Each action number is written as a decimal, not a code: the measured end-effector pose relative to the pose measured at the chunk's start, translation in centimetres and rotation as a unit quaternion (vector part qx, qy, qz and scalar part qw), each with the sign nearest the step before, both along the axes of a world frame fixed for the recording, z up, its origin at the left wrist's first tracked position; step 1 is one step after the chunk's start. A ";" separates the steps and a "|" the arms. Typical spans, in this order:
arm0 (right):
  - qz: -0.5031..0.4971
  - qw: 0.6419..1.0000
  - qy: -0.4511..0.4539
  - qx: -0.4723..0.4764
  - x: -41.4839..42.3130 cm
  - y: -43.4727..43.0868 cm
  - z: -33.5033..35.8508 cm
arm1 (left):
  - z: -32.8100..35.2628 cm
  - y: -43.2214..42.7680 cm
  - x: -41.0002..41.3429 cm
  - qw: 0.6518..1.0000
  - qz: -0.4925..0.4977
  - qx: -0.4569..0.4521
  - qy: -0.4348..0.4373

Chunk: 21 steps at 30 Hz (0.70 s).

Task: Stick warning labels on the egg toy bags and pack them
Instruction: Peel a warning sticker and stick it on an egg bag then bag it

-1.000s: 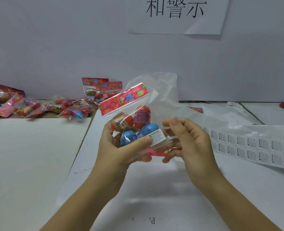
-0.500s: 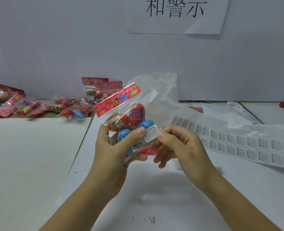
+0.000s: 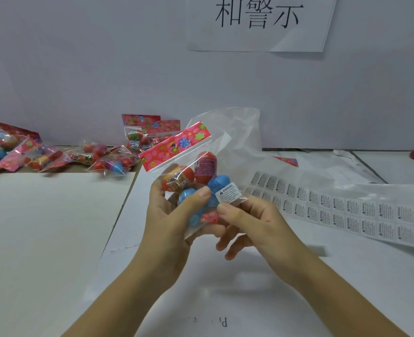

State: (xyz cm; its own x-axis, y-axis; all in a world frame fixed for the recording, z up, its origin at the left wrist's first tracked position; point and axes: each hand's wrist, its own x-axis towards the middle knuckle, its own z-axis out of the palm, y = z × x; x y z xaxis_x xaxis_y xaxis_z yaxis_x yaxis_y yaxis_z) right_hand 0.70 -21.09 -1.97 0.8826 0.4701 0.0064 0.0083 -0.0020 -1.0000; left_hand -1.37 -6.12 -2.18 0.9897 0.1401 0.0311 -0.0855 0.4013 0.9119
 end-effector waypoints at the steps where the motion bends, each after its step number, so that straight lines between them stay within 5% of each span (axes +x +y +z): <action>1: 0.006 1.000 0.003 -0.019 0.0 0.0 -0.1 | 0.0 0.0 0.1 1.000 0.005 0.002 0.002; 4: 0.016 0.998 0.011 -0.059 0.1 -0.1 0.0 | -0.1 0.4 0.3 1.000 0.011 0.021 0.007; 14: -0.103 0.992 0.065 0.035 0.9 -0.3 0.0 | 0.2 1.5 1.1 0.997 -0.008 0.070 0.015; 21: -0.087 0.987 0.067 0.115 1.4 -0.5 -0.3 | 0.7 1.7 1.3 0.997 0.016 0.066 0.023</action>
